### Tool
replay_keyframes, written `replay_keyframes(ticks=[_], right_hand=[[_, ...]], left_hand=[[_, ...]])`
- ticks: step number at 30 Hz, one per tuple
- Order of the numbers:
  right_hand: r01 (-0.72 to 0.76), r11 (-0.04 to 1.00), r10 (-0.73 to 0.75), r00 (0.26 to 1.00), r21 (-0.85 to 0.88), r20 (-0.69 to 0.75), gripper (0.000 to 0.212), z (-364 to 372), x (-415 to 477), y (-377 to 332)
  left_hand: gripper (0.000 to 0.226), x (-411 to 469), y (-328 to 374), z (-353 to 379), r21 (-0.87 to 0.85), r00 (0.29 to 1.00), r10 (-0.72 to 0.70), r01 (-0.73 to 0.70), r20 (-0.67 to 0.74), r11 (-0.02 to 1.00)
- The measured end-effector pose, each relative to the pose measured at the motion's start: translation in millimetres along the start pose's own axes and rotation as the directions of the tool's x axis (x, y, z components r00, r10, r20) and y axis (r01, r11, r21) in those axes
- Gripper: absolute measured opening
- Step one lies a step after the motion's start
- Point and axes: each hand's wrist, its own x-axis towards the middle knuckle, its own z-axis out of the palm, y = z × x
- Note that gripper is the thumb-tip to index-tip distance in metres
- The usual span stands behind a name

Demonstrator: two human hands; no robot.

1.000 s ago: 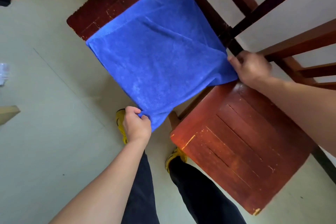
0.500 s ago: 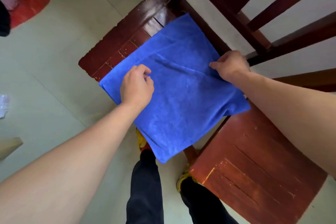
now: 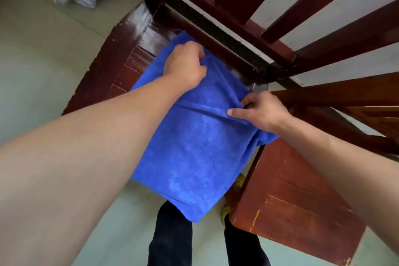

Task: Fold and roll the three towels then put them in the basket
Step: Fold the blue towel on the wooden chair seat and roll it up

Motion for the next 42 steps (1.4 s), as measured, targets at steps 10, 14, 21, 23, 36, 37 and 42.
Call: replay_keyframes(ticks=[10,14,21,23,36,37,42], right_hand=[[0.146,0.937,-0.085,0.977,-0.317,0.198,0.049,-25,-55,34],[0.146,0.973,-0.148,0.989,-0.179,0.004,0.054,-31,-74,54],[0.102,0.992,-0.086,0.978,0.072,-0.19,0.031,-31,-67,72],[0.075,0.996,-0.062,0.972,0.048,-0.226,0.032,-27,-57,80],[-0.144,0.988,0.153,0.887,0.054,-0.436,0.029,-5,-44,80],[-0.13,0.991,0.121,0.882,0.012,-0.456,0.033,-5,-51,72],[-0.007,0.998,0.031,0.92,0.063,-0.39,0.016,36,-93,29]], left_hand=[[0.012,-46,-32,-82,-0.517,0.985,-0.093,0.005,-0.144,0.856],[0.016,-28,-35,-90,-0.491,0.983,-0.118,0.033,-0.143,0.871],[0.015,27,-38,-50,-0.206,0.984,-0.15,0.129,-0.092,0.97],[0.015,40,-38,-38,-0.151,0.981,-0.174,0.161,-0.082,0.975],[0.035,43,-31,-39,-0.189,0.965,-0.243,0.222,-0.097,0.957],[0.037,35,-35,-43,-0.273,0.961,-0.271,0.246,-0.06,0.93],[0.035,-31,-73,-56,-0.424,0.918,-0.373,0.392,0.132,0.816]])
